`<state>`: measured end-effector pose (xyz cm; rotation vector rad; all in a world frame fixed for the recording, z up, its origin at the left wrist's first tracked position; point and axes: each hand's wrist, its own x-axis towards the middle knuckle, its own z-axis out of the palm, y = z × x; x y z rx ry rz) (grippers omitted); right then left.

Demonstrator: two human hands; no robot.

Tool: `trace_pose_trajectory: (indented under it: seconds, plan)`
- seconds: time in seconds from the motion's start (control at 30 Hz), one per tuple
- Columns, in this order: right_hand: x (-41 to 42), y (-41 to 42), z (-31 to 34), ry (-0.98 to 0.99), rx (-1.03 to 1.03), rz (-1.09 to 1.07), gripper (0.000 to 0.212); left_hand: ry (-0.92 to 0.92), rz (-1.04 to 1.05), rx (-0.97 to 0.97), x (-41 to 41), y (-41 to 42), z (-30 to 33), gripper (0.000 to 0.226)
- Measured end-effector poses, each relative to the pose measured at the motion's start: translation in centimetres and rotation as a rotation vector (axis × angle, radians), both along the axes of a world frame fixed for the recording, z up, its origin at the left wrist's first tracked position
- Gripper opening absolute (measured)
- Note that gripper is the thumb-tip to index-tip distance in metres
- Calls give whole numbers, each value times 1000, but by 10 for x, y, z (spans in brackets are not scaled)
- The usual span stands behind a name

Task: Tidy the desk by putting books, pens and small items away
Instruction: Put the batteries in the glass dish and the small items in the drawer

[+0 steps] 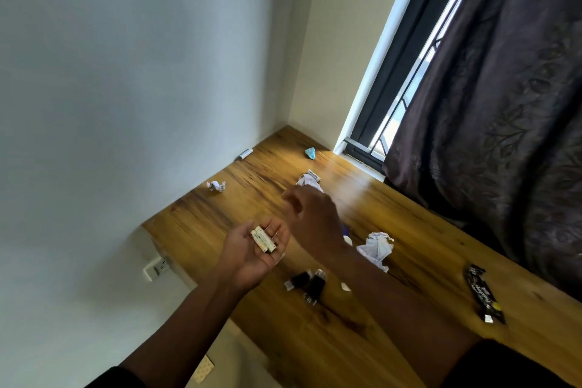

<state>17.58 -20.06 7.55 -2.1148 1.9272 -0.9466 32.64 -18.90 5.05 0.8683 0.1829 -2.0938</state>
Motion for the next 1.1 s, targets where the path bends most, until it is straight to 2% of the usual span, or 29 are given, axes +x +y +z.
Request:
trace_pose_trajectory:
  seconds: [0.2, 0.33, 0.57, 0.77, 0.87, 1.0, 1.1]
  plan:
    - [-63, -80, 2, 66, 74, -212, 18, -6, 42, 17, 10, -10, 4, 42]
    - [-98, -131, -8, 69, 243, -306, 23, 4, 63, -15, 18, -17, -2, 43]
    - [-112, -181, -39, 44, 518, -295, 11, -32, 65, -23, 25, -38, -9, 40]
    - [-116, -196, -61, 116, 611, -319, 9, -38, 68, -17, 21, -56, -13, 43]
    - [-117, -197, -61, 98, 621, -345, 8, -10, 59, -18, 15, -64, -15, 46]
    - [-104, -192, -39, -125, 462, -399, 4, 28, 48, -46, 10, -76, -15, 49]
    - [-73, -171, -9, -266, 347, -271, 6, 56, 58, -75, 8, -86, -12, 51]
